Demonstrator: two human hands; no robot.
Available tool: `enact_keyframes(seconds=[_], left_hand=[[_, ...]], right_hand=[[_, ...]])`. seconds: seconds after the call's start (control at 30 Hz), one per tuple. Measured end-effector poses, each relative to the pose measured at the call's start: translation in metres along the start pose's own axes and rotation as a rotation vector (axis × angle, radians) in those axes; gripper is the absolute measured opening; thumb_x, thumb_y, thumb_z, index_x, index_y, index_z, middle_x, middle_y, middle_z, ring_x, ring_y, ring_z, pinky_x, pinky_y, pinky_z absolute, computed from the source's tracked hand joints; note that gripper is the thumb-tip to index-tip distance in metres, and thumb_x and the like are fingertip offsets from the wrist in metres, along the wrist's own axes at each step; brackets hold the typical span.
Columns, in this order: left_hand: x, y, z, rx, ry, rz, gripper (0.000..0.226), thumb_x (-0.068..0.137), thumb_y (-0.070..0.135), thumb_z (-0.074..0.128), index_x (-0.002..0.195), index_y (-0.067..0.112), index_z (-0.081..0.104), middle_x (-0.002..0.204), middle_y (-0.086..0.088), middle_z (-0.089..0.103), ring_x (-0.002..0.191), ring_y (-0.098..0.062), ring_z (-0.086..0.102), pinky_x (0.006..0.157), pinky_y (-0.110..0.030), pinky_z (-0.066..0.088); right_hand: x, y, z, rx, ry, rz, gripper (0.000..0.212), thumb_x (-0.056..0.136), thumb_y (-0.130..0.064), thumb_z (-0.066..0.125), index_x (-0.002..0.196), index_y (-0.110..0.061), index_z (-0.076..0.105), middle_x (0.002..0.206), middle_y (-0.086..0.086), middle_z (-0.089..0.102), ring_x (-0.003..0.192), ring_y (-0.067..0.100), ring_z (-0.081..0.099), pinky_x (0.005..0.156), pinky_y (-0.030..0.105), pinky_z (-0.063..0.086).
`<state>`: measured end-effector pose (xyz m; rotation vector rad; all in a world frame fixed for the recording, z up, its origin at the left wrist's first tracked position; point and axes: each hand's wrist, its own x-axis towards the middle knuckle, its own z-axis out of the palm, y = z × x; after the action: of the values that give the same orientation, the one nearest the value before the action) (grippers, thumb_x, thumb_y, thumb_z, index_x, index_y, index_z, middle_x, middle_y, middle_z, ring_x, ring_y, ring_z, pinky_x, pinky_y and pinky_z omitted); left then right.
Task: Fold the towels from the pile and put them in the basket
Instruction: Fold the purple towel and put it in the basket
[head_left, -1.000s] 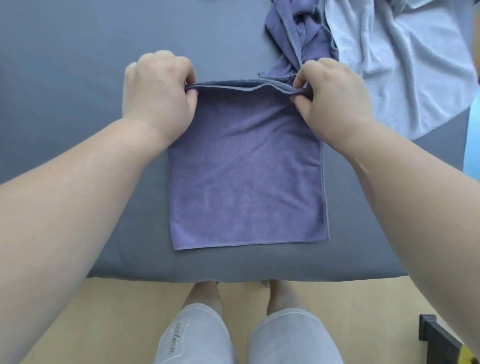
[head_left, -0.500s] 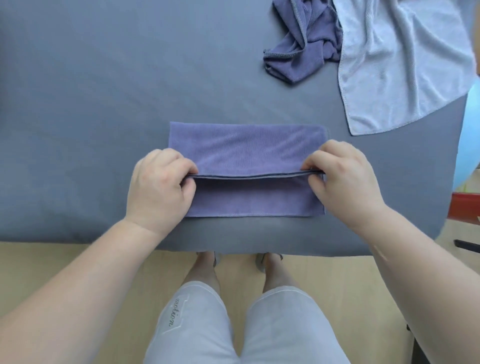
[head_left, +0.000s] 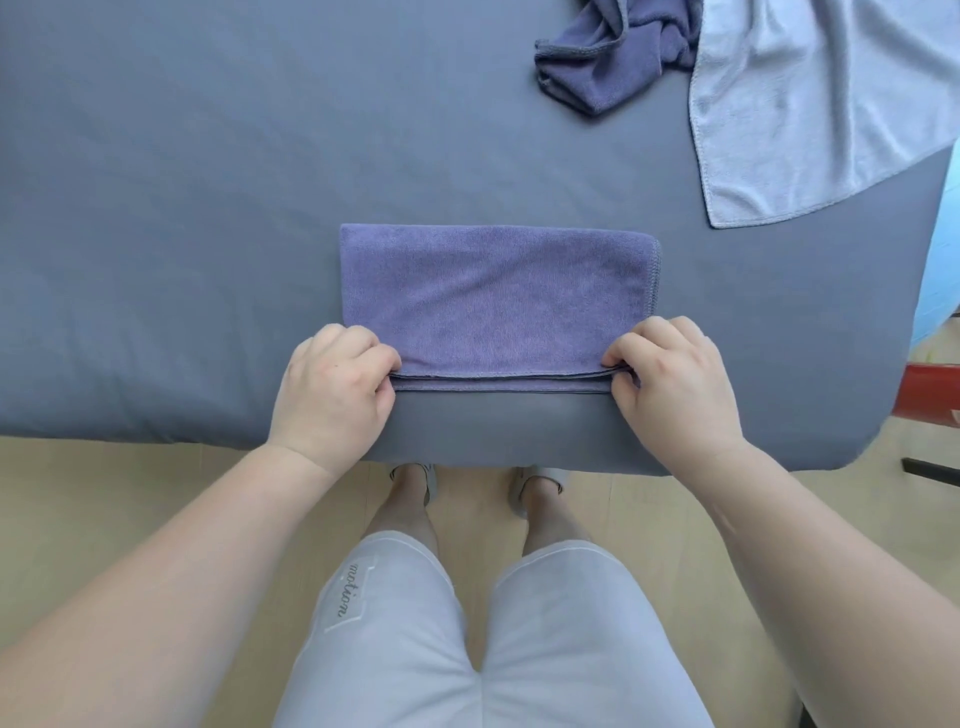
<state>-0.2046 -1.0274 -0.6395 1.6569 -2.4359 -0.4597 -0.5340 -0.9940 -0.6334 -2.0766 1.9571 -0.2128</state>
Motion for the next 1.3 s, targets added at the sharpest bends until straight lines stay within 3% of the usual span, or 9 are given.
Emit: enact_keyframes(seconds=[0.2, 0.43, 0.57, 0.63, 0.73, 0.8, 0.9, 1.07, 1.3], left_hand=[[0.002, 0.008, -0.015, -0.019, 0.139, 0.050, 0.015, 0.068, -0.005, 0.052, 0.069, 0.007, 0.060, 0.069, -0.007, 0.053, 0.062, -0.028, 0.039, 0.055, -0.043, 0.038], [-0.015, 0.003, 0.003, 0.055, -0.061, 0.029, 0.017, 0.074, 0.006, 0.050, 0.077, 0.010, 0.066, 0.074, -0.005, 0.054, 0.068, -0.030, 0.043, 0.058, -0.040, 0.038], [-0.007, 0.012, -0.006, -0.029, -0.026, 0.004, 0.014, 0.075, 0.019, 0.056, 0.073, 0.010, 0.067, 0.071, -0.003, 0.055, 0.066, -0.028, 0.044, 0.060, -0.040, 0.041], [0.004, 0.019, -0.015, -0.057, 0.062, -0.012, 0.013, 0.080, 0.019, 0.059, 0.080, 0.010, 0.069, 0.077, -0.005, 0.057, 0.068, -0.029, 0.045, 0.063, -0.042, 0.042], [0.026, 0.029, -0.019, 0.015, 0.152, -0.063, 0.027, 0.088, 0.021, 0.060, 0.110, 0.009, 0.070, 0.106, -0.012, 0.064, 0.092, -0.036, 0.054, 0.080, -0.046, 0.045], [0.040, 0.036, -0.012, 0.055, 0.122, -0.069, 0.043, 0.093, 0.026, 0.054, 0.131, 0.008, 0.061, 0.133, -0.014, 0.058, 0.121, -0.037, 0.050, 0.100, -0.051, 0.039], [0.051, 0.042, 0.003, 0.100, -0.081, -0.086, 0.062, 0.098, 0.037, 0.039, 0.152, 0.008, 0.035, 0.161, -0.013, 0.029, 0.149, -0.034, 0.022, 0.120, -0.057, 0.014], [0.048, 0.029, 0.026, 0.239, -0.296, -0.190, 0.086, 0.094, 0.064, 0.015, 0.158, 0.008, -0.003, 0.166, -0.013, -0.009, 0.153, -0.029, -0.010, 0.123, -0.055, 0.000], [0.050, 0.032, 0.029, 0.292, -0.338, -0.202, 0.111, 0.081, 0.085, 0.010, 0.156, 0.007, -0.015, 0.164, -0.017, -0.019, 0.152, -0.032, -0.017, 0.122, -0.056, 0.000]], right_hand=[[-0.001, -0.005, -0.019, 0.015, 0.128, -0.084, 0.017, 0.068, 0.004, 0.060, 0.072, -0.012, 0.063, 0.074, 0.003, 0.055, 0.071, 0.032, 0.048, 0.062, 0.044, 0.041], [-0.010, 0.002, -0.002, -0.096, 0.026, -0.036, 0.021, 0.070, 0.001, 0.059, 0.074, -0.018, 0.068, 0.079, 0.000, 0.059, 0.078, 0.033, 0.051, 0.067, 0.035, 0.032], [-0.004, -0.008, -0.008, -0.083, 0.038, -0.012, 0.009, 0.071, -0.026, 0.070, 0.073, -0.018, 0.066, 0.082, 0.001, 0.056, 0.078, 0.031, 0.048, 0.068, 0.039, 0.034], [0.004, -0.023, -0.014, -0.054, 0.131, 0.004, 0.025, 0.076, -0.042, 0.072, 0.081, -0.018, 0.068, 0.090, 0.004, 0.058, 0.082, 0.031, 0.050, 0.072, 0.040, 0.036], [0.027, -0.055, -0.011, -0.006, 0.209, -0.066, 0.031, 0.088, -0.041, 0.065, 0.107, -0.017, 0.073, 0.117, 0.008, 0.064, 0.109, 0.033, 0.056, 0.091, 0.044, 0.040], [0.046, -0.076, -0.004, -0.022, 0.154, -0.103, 0.041, 0.095, -0.036, 0.057, 0.129, -0.014, 0.065, 0.142, 0.011, 0.056, 0.133, 0.034, 0.049, 0.110, 0.050, 0.035], [0.064, -0.101, 0.012, -0.100, -0.035, -0.096, 0.060, 0.100, -0.039, 0.044, 0.153, -0.014, 0.038, 0.165, 0.008, 0.023, 0.152, 0.031, 0.019, 0.122, 0.055, 0.014], [0.062, -0.097, 0.043, -0.181, -0.219, -0.135, 0.071, 0.102, -0.052, 0.033, 0.160, -0.017, 0.014, 0.169, 0.004, 0.004, 0.155, 0.027, 0.002, 0.124, 0.054, 0.001], [0.065, -0.052, 0.041, -0.229, -0.259, -0.054, 0.087, 0.095, -0.072, 0.025, 0.161, -0.022, 0.000, 0.168, 0.006, -0.008, 0.155, 0.025, -0.009, 0.125, 0.050, -0.004]])
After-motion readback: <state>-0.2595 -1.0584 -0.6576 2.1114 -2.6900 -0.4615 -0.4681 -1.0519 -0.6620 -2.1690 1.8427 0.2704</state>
